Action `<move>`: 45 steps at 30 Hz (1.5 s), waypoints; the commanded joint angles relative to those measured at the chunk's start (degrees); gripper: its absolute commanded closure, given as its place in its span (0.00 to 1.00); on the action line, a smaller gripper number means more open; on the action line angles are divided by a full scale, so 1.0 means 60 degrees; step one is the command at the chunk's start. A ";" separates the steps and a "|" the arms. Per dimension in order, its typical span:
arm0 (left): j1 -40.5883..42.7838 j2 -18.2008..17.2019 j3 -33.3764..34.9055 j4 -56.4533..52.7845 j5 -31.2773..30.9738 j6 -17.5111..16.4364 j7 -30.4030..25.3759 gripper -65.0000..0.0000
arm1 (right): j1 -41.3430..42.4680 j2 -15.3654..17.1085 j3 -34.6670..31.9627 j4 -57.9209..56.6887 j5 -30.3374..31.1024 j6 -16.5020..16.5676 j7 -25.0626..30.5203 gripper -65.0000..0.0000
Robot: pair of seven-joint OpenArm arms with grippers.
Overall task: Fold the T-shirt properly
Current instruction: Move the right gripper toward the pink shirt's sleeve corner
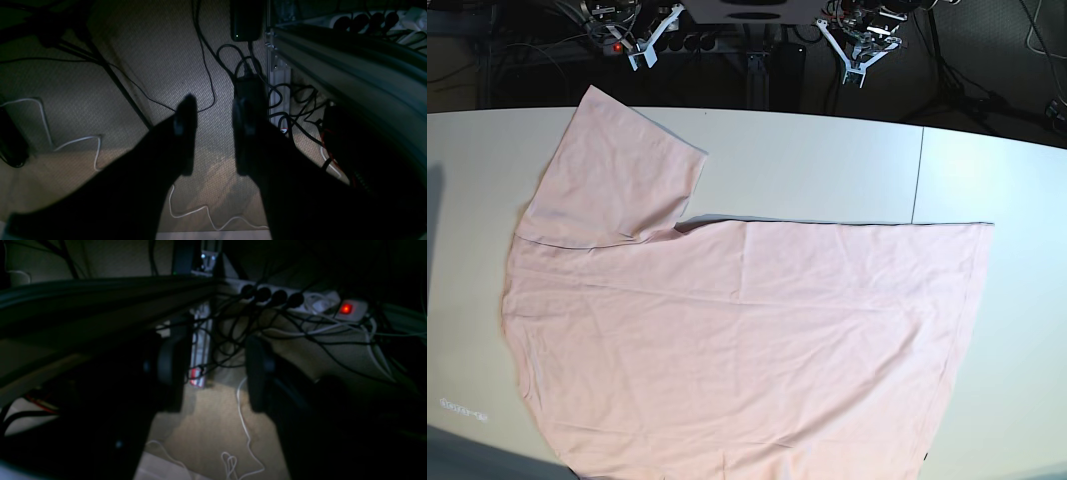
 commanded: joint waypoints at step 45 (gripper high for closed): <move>0.5009 -0.3646 -0.0018 1.0021 0.0506 -0.4044 0.0047 0.67 | -0.5774 0.2310 -0.0295 0.8484 0.2368 -0.0237 0.0102 0.54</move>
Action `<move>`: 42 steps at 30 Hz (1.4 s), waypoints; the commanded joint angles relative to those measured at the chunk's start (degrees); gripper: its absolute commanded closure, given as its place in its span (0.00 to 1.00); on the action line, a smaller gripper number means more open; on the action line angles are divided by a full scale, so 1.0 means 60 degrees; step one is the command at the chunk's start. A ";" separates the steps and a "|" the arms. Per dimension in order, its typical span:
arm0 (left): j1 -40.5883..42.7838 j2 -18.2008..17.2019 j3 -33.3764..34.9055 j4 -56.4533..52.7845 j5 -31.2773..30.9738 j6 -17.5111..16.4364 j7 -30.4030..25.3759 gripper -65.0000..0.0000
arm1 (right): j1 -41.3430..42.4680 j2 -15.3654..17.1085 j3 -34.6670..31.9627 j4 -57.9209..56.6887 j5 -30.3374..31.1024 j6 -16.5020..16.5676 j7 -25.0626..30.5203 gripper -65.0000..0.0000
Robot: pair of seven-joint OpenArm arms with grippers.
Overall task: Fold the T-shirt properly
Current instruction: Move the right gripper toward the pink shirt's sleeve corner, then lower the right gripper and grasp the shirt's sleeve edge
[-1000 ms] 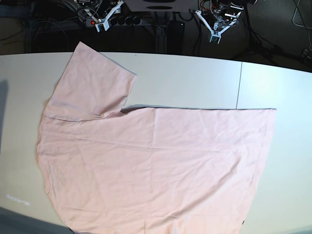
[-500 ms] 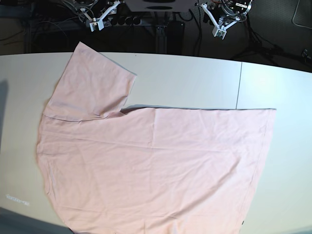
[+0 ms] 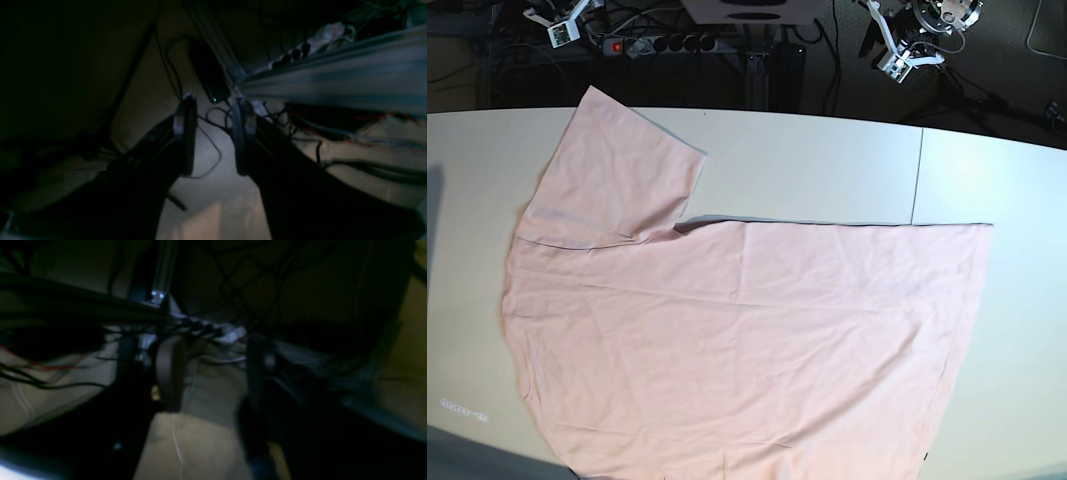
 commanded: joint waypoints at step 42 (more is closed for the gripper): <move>0.1971 -0.0812 -0.0022 0.3789 0.0914 -0.0022 -0.0131 0.67 | 0.0182 0.5053 -0.2524 0.6754 -0.2503 -0.0401 -0.1588 0.33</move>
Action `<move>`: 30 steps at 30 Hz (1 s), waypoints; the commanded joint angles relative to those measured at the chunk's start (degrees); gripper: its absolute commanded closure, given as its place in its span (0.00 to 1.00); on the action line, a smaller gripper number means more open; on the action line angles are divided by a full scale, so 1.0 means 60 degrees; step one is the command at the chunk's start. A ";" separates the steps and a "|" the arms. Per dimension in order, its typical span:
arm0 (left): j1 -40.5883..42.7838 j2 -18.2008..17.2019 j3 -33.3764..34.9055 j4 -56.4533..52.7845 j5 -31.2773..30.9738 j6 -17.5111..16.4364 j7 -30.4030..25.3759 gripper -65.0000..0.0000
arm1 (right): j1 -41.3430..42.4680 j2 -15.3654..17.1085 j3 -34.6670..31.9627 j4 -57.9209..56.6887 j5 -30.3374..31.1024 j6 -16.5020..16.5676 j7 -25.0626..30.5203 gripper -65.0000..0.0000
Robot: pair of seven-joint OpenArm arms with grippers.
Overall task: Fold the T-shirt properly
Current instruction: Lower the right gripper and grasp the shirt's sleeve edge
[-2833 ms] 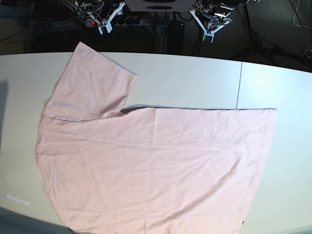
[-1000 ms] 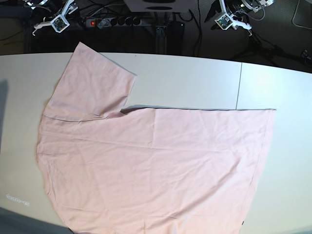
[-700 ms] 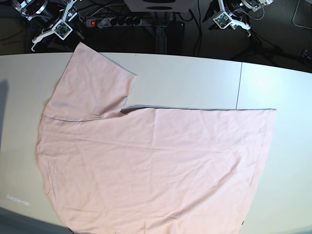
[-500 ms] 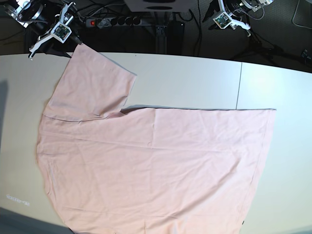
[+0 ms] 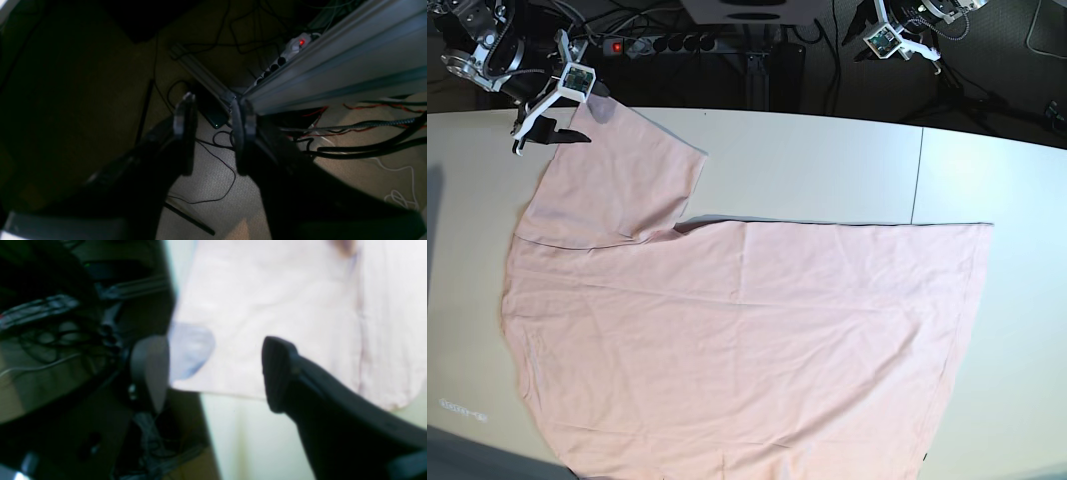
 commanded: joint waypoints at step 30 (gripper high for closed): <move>0.0138 -0.0080 -0.0022 0.0131 -0.0062 -0.0026 -0.0175 0.67 | 0.0616 0.0135 -0.0809 -0.0809 -0.0386 -0.0382 0.0142 0.34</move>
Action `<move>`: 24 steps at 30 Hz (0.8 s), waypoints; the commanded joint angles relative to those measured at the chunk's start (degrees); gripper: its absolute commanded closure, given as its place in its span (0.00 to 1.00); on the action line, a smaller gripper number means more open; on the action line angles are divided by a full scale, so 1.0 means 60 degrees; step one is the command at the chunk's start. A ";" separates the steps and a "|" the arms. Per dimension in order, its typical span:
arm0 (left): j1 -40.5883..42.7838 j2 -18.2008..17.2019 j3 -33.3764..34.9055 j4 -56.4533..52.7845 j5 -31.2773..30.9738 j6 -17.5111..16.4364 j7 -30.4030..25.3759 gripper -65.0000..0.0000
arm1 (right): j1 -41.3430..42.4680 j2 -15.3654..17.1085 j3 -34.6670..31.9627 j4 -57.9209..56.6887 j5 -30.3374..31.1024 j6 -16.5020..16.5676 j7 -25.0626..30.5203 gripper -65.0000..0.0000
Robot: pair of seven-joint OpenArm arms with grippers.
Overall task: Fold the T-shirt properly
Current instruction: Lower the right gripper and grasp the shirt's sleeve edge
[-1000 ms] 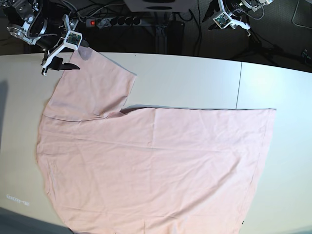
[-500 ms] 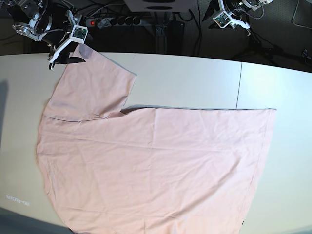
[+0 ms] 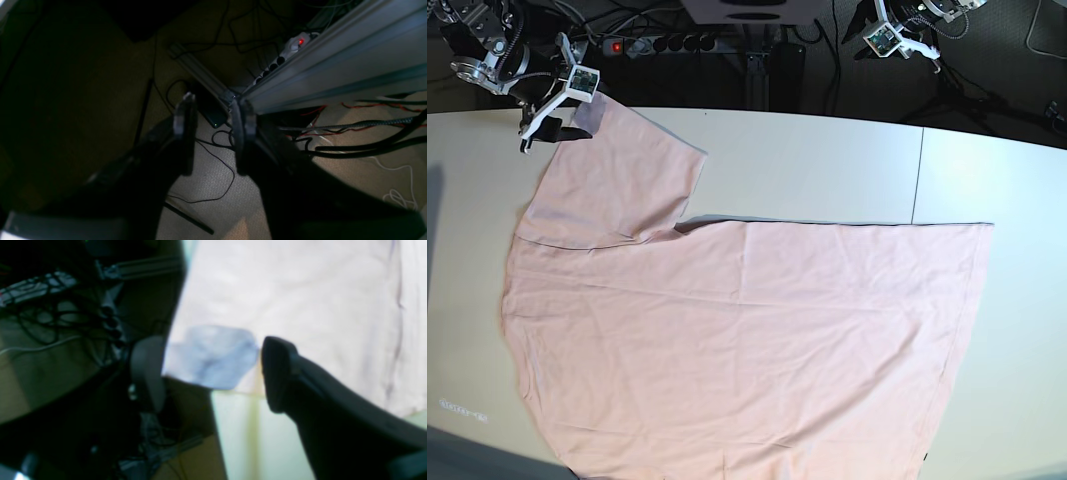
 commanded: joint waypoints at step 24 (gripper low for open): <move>0.0091 -0.0080 -0.0022 0.0131 -0.0062 -0.0029 -0.0171 0.67 | -0.0022 0.0160 0.0080 0.0645 0.0044 -0.0379 0.0131 0.59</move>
